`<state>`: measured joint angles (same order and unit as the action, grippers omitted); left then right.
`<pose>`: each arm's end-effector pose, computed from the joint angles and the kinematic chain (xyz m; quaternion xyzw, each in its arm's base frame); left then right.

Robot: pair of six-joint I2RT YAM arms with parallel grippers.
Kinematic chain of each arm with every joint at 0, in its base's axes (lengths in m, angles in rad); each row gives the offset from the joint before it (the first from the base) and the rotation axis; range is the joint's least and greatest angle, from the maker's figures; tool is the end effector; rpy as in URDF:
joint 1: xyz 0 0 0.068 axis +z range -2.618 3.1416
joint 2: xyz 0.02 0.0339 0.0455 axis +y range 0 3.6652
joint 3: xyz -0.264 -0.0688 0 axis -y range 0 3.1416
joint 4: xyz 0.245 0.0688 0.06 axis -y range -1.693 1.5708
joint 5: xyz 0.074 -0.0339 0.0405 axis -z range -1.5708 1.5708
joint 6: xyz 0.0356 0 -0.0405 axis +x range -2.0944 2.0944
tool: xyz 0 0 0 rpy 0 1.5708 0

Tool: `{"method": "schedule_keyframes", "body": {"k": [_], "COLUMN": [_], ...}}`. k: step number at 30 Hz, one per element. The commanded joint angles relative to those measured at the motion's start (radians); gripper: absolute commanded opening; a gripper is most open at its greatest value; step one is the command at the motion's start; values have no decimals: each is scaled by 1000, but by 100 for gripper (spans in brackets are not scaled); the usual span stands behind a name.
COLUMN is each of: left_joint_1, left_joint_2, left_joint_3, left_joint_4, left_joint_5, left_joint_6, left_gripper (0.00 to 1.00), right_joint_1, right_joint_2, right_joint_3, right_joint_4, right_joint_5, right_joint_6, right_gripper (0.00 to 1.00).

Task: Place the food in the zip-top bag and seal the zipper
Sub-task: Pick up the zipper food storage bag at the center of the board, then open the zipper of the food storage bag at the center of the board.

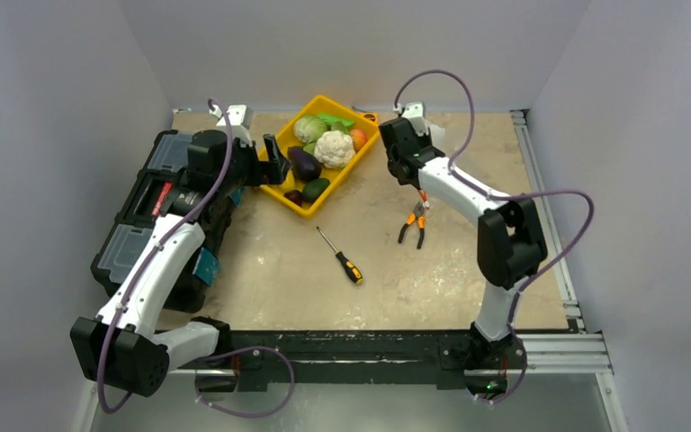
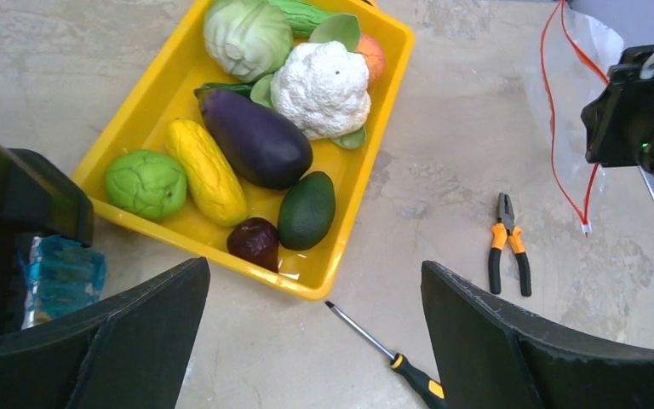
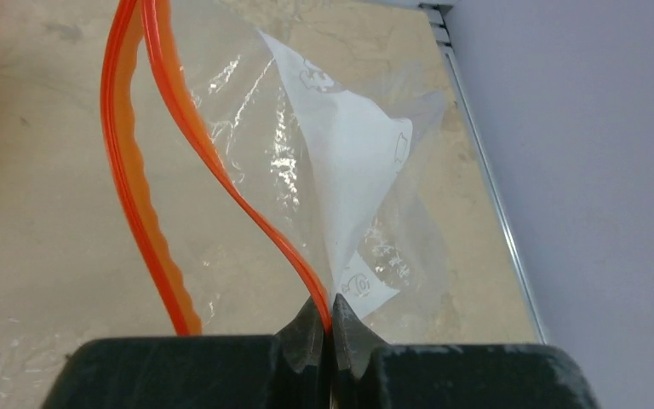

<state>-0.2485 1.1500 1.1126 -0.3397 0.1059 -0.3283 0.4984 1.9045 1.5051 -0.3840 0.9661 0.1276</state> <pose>0.2520 -0.0678 0.3650 -0.0032 0.8265 -0.2016 0.5256 0.3849 0.1761 0.2564 0.0244 0.8367 -0.3035 0.4553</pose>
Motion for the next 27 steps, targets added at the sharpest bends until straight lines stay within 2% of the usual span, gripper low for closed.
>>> {"method": "schedule_keyframes", "body": {"k": [1,8,12,14,16,21,24,27], "left_joint_1": [6,1,-13,-20,-36,-75,-86,-109], "left_joint_2": [35,194,293,334,364,377,346,326], "left_joint_3": [62,155,163,144,128,124,121,130], "left_joint_4": [7,-60,-7,54,112,138,130,69], "left_joint_5": [107,358,528,600,651,665,642,552], "left_joint_6": [-14,-56,-158,-232,-286,-305,-275,-213], "left_gripper": [94,94,94,94,94,94,93,89], "right_joint_1": [-49,-43,-38,-19,23,111,124,140], "right_joint_2": [-99,-254,-319,-358,-401,-463,-477,-476], "right_joint_3": [-104,-165,-183,-219,-261,-332,-349,-340], "right_joint_4": [79,137,132,150,174,218,253,277], "right_joint_5": [-257,-539,-704,-741,-709,-665,-717,-799], "right_joint_6": [31,67,130,154,162,190,241,298], "right_gripper": [0,0,0,0,0,0,0,0]}}
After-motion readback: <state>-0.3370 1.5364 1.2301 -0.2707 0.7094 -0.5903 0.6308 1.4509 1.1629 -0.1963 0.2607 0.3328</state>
